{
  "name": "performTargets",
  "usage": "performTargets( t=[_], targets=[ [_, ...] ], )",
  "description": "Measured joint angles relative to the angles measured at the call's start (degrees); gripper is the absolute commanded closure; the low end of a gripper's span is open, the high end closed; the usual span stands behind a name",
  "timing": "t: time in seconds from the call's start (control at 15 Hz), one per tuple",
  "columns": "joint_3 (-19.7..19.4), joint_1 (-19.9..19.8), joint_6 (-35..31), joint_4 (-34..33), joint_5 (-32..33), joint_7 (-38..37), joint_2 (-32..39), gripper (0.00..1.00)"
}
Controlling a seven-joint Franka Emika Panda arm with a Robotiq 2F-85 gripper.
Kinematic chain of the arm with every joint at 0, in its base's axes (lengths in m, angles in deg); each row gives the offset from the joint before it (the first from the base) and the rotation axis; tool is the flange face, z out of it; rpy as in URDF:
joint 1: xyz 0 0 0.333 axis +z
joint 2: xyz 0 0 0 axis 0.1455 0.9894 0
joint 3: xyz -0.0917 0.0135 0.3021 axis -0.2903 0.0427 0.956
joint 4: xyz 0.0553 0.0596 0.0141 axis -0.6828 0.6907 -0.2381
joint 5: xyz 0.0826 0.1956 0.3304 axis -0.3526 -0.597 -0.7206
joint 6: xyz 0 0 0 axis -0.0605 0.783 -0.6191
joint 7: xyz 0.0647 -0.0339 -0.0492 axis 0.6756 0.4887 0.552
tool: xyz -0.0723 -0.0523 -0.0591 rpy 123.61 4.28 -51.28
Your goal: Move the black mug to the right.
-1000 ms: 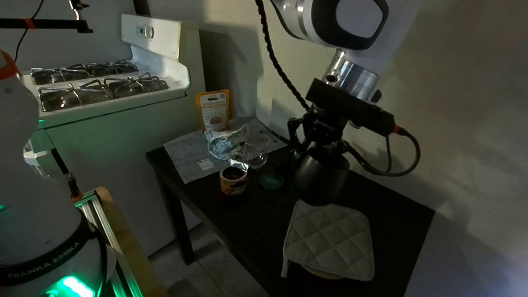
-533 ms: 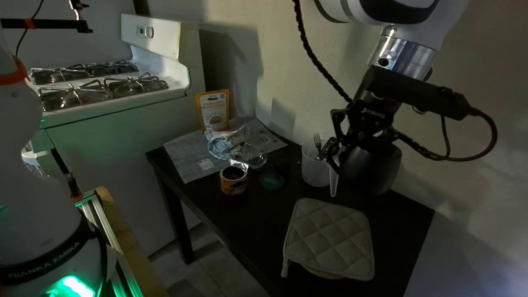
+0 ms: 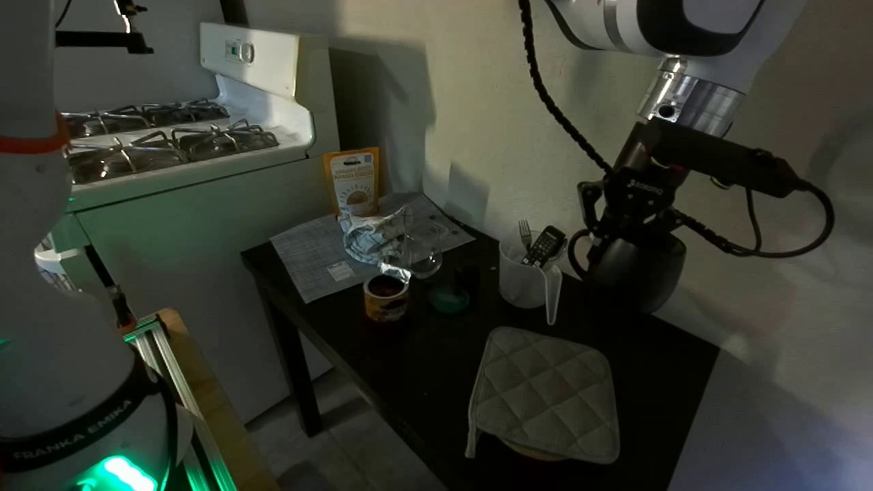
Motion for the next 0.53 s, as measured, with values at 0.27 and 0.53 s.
performTargets(
  t=[0.27, 0.53],
  targets=[
    [0.3, -0.5, -0.6, -0.5, -0.1, 0.4, 0.7, 0.97],
    [1.2, -1.5, -6.4, -3.5, 0.5, 2.6, 6.6, 0.97]
  ],
)
